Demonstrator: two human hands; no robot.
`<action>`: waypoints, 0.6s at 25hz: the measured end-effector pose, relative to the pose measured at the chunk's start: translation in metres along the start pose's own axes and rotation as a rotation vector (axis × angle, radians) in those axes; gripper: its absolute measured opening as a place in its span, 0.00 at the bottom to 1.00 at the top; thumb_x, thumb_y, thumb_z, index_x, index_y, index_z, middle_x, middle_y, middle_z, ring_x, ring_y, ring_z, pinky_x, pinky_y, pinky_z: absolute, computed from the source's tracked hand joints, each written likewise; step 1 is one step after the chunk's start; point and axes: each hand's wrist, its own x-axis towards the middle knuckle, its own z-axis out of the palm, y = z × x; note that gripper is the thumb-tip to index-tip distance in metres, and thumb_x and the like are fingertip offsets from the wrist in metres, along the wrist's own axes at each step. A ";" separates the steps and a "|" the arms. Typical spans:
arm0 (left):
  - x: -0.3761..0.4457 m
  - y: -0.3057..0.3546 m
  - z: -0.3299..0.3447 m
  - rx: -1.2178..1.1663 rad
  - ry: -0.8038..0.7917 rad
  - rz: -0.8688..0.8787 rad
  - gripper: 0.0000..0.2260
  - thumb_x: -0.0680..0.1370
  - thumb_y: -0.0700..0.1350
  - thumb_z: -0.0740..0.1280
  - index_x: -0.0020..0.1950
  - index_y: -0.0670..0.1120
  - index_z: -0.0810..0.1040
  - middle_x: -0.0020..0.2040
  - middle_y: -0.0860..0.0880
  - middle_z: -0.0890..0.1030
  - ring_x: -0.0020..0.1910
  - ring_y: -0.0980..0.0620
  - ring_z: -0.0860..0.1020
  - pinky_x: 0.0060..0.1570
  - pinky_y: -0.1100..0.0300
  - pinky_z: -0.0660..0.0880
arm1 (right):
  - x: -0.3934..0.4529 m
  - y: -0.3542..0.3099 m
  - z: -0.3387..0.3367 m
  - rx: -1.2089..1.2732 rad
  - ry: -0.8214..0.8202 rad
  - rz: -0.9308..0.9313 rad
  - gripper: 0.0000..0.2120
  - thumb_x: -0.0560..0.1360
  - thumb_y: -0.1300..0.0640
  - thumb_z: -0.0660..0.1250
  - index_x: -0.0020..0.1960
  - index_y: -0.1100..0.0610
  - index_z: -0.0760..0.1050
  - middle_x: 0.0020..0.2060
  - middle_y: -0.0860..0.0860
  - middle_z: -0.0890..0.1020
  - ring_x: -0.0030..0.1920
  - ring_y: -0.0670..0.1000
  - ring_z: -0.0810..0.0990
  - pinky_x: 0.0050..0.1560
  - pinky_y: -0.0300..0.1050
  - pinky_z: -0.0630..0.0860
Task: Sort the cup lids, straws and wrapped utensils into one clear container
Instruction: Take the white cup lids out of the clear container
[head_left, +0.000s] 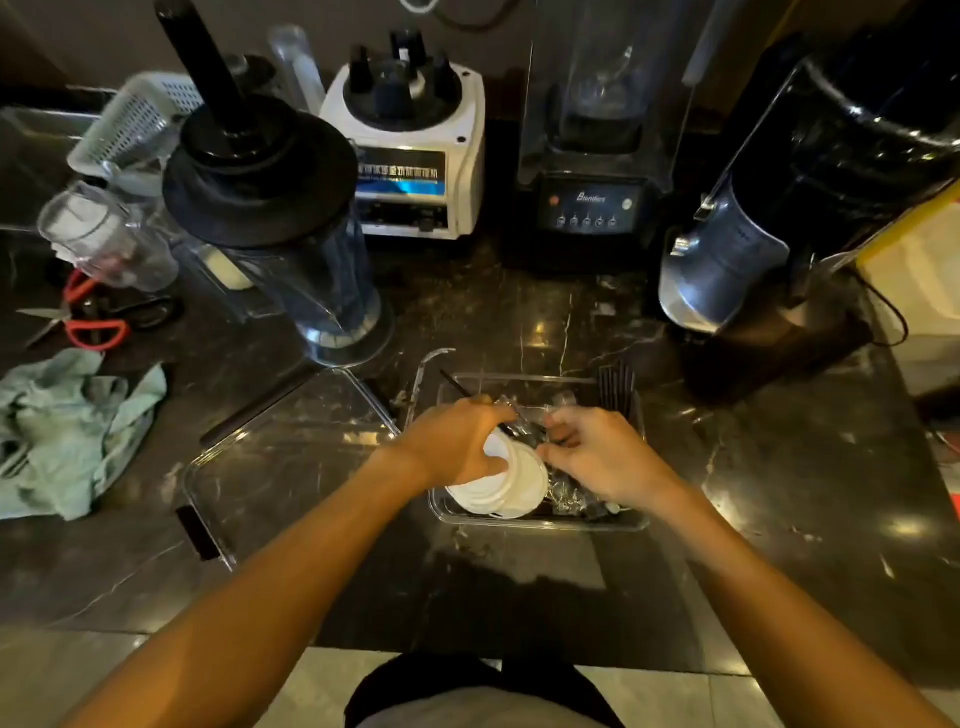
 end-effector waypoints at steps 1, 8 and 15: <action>0.001 0.000 0.002 0.010 -0.034 -0.011 0.28 0.76 0.51 0.73 0.75 0.50 0.72 0.68 0.45 0.78 0.65 0.43 0.77 0.61 0.49 0.75 | 0.000 0.002 0.005 0.031 -0.021 0.018 0.13 0.76 0.49 0.73 0.58 0.53 0.82 0.50 0.49 0.86 0.52 0.51 0.84 0.57 0.56 0.80; -0.007 -0.003 0.021 0.121 -0.100 0.003 0.27 0.78 0.53 0.71 0.75 0.48 0.71 0.70 0.47 0.77 0.66 0.45 0.77 0.59 0.54 0.73 | -0.006 0.006 0.039 0.093 -0.037 0.056 0.18 0.77 0.52 0.73 0.65 0.55 0.79 0.53 0.47 0.82 0.53 0.48 0.81 0.53 0.45 0.78; -0.004 -0.009 0.022 0.150 -0.059 0.017 0.30 0.74 0.54 0.76 0.72 0.45 0.73 0.67 0.44 0.75 0.65 0.44 0.75 0.61 0.52 0.73 | -0.011 0.008 0.048 0.082 0.016 0.063 0.11 0.77 0.56 0.73 0.58 0.53 0.76 0.48 0.48 0.80 0.47 0.48 0.80 0.45 0.42 0.77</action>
